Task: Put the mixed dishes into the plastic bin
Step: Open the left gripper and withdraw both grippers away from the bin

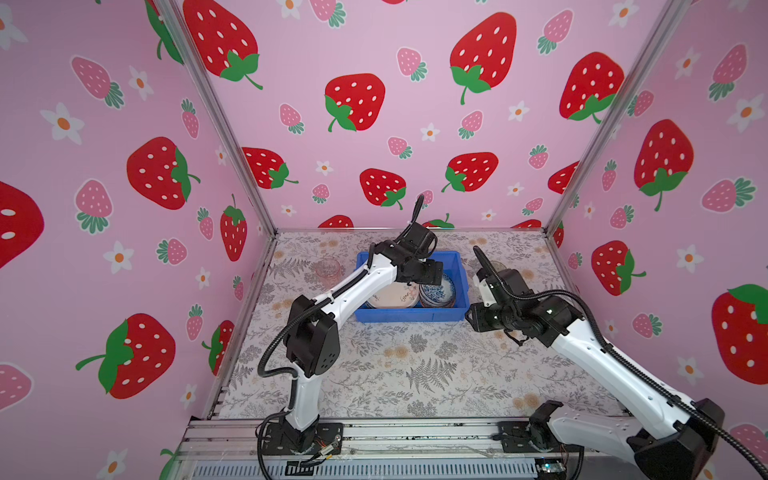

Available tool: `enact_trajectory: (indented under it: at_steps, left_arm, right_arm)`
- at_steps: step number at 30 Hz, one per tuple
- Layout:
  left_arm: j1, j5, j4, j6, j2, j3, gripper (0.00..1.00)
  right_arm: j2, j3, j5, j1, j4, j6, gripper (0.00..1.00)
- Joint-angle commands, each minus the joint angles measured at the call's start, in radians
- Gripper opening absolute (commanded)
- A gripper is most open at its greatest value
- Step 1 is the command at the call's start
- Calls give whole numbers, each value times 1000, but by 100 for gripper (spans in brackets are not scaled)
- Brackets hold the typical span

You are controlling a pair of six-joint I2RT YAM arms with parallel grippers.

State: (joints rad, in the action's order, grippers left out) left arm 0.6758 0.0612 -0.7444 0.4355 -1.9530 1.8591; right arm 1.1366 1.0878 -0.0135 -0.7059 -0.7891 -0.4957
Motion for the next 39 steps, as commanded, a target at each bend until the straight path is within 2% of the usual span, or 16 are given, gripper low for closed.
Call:
enact_trajectory:
  at_steps: [1, 5, 11, 12, 13, 18, 22, 24, 31, 34, 35, 39]
  left_arm:
    - [-11, 8, 42, -40, 139, -61, 94]
    - [-58, 6, 50, -35, 273, -169, 96]
    - [-210, -17, -51, -112, 418, -230, 98]
    - [-238, -31, -60, -125, 444, -246, 99]
    - [-262, -36, -61, -131, 467, -265, 99]
    - [-398, -38, 24, -130, 602, -451, 99]
    - [-472, -36, 107, -128, 649, -585, 99]
    - [-513, 9, 93, -107, 636, -582, 99]
    - [-596, 46, 81, -82, 629, -585, 99]
    - [-630, 70, 84, -69, 628, -586, 99]
    - [-643, 118, 84, -65, 621, -586, 99]
    - [-695, 194, 86, -46, 589, -580, 99]
  right_arm:
    - [-9, -9, 13, 7, 13, 9, 45]
    - [5, 1, 19, 8, 15, 7, 51]
    - [28, 38, -2, 11, -8, -7, 88]
    - [34, 47, -15, 11, -14, -10, 97]
    - [39, 57, -31, 13, -19, -13, 99]
    - [115, 143, -88, 42, -69, 4, 99]
    - [190, 200, -86, 138, -82, 53, 99]
    - [232, 227, -73, 204, -79, 78, 99]
    - [338, 321, -23, 390, -38, 116, 100]
    - [397, 378, -16, 452, -34, 128, 96]
    - [420, 395, -14, 468, -32, 131, 95]
    - [485, 409, -39, 501, 2, 134, 87]
